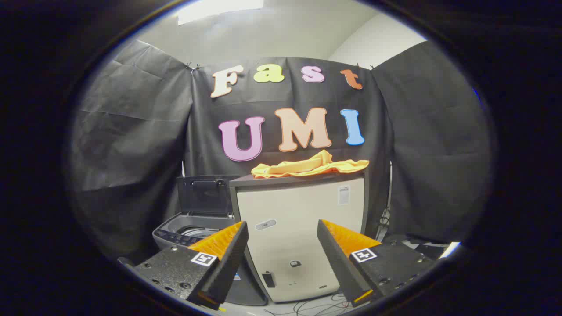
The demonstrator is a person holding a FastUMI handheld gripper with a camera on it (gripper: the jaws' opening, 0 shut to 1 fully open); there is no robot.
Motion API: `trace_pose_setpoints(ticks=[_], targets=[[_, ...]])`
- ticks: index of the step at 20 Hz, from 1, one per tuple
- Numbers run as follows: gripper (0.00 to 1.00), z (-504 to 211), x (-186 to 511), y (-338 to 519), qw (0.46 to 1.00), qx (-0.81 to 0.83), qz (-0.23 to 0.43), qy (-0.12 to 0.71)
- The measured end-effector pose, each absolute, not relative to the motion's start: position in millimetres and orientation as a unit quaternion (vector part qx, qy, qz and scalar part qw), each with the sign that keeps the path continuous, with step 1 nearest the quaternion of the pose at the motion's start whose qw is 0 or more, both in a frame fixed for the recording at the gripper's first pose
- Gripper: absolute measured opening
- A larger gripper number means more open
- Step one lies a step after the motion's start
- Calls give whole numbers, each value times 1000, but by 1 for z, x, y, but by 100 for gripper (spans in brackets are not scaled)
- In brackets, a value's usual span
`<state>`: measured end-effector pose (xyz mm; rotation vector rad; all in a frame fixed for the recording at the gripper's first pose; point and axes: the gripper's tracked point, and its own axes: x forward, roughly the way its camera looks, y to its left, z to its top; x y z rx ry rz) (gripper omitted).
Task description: Put the clothes into the washing machine and then close the washing machine lid.
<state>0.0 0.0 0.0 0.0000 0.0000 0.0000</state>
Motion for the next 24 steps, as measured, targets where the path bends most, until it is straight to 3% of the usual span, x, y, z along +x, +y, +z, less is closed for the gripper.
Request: trace_pose_setpoints(ticks=[17,24], targets=[[95,35,62,29,1000,17,21,4],[95,86,150,24,999,20,19,17]])
